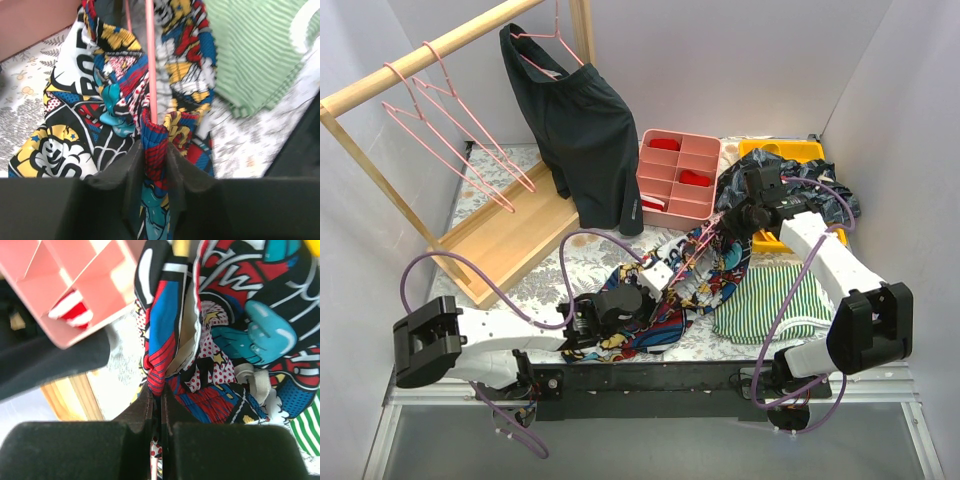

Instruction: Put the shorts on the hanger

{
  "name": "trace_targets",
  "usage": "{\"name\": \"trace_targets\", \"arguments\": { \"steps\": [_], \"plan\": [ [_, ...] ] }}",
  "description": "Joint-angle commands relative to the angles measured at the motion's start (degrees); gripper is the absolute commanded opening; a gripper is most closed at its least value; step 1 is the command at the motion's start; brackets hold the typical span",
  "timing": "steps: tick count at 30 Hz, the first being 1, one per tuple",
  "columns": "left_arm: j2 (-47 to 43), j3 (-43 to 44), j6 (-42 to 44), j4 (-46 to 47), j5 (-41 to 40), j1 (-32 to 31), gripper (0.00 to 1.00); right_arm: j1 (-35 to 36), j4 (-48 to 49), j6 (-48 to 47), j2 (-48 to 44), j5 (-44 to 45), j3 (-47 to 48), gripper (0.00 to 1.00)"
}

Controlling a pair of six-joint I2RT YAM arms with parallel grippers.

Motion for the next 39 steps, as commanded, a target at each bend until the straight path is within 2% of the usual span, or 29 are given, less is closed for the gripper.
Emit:
{"name": "trace_targets", "arguments": {
  "steps": [1, 2, 3, 5, 6, 8, 9, 11, 12, 13, 14, 21, 25, 26, 27, 34, 36, 39],
  "plan": [
    [-7.9, -0.09, -2.96, 2.5, 1.0, 0.49, 0.06, 0.48, 1.86, -6.41, -2.81, -5.64, 3.54, 0.06],
    [-8.69, -0.01, -3.39, 2.06, 0.65, 0.49, 0.0, 0.48, 2.04, -7.47, -3.16, -5.64, 3.63, 0.09],
    [-9.92, -0.01, -3.31, 1.54, 0.13, 0.49, 0.0, 0.48, 2.39, -8.17, -3.78, -5.72, 3.46, 0.17],
    [-13.52, -0.18, -3.13, 1.27, 1.17, 0.49, 0.0, 0.39, 4.05, -10.8, -4.57, -6.16, 2.75, 0.25],
    [-14.41, 0.16, -3.66, 0.92, 0.83, 0.49, 0.0, 0.48, 4.67, -11.6, -5.09, -6.43, 2.49, 0.35],
    [-16.87, 0.69, -4.1, -0.75, 0.56, 0.49, 0.0, 0.48, 5.99, -14.67, -5.54, -7.13, 3.01, 0.44],
    [-17.57, 1.13, -4.97, -1.19, 0.39, 0.49, 0.0, 0.57, 5.64, -15.64, -5.71, -6.87, 3.8, 0.52],
    [-19.94, 1.66, -5.24, -2.77, 1.61, 0.49, 0.0, 0.57, 5.03, -17.84, -5.63, -6.34, 6.52, 0.61],
    [-20.65, 2.27, -5.42, -3.21, 1.79, 0.49, 0.0, 0.57, 4.68, -19.76, -5.71, -6.08, 7.66, 0.71],
    [-21.35, 2.71, -5.68, -4.87, 2.14, 0.49, 0.0, 0.57, 4.06, -20.65, -5.63, -4.86, 8.98, 0.73],
    [-22.66, 3.06, -5.94, -5.58, 2.06, 0.49, 0.0, 0.57, 3.19, -21.62, -5.54, -4.41, 11.86, 0.79],
    [-28.73, 6.31, -7.17, -11.21, -0.76, 0.49, 0.0, 0.57, -0.94, -27.34, -5.71, -0.02, 23.64, 0.82],
    [-30.15, 12.1, -6.74, -17.6, -1.2, 0.49, 0.0, 0.57, -2.8, -28.83, -6.24, 4.2, 28.49, 0.82],
    [-30.06, 15.17, -6.04, -19.02, -0.76, 0.49, 0.0, 0.57, -2.97, -29.1, -6.5, 4.73, 29.11, 0.97],
    [-29.89, 17.11, -5.69, -20.25, -0.32, 0.49, 0.0, 0.57, -2.97, -29.19, -6.68, 5.08, 30.07, 0.97],
    [-30.67, 28.81, -6.03, -29.83, -1.63, 0.49, 0.0, 0.39, -0.35, -32.61, -6.16, 4.57, 28.26, 0.98],
    [-31.29, 32.13, -6.03, -32.03, -2.25, 0.49, 0.0, 0.04, 5.18, -35.15, -6.15, 0.72, 25.62, 0.98],
    [-31.55, 36.97, -6.12, -37.47, -2.17, 0.49, 0.0, -2.76, 10.99, -34.12, -6.24, -3.43, 20.08, 0.99]
  ]
}}
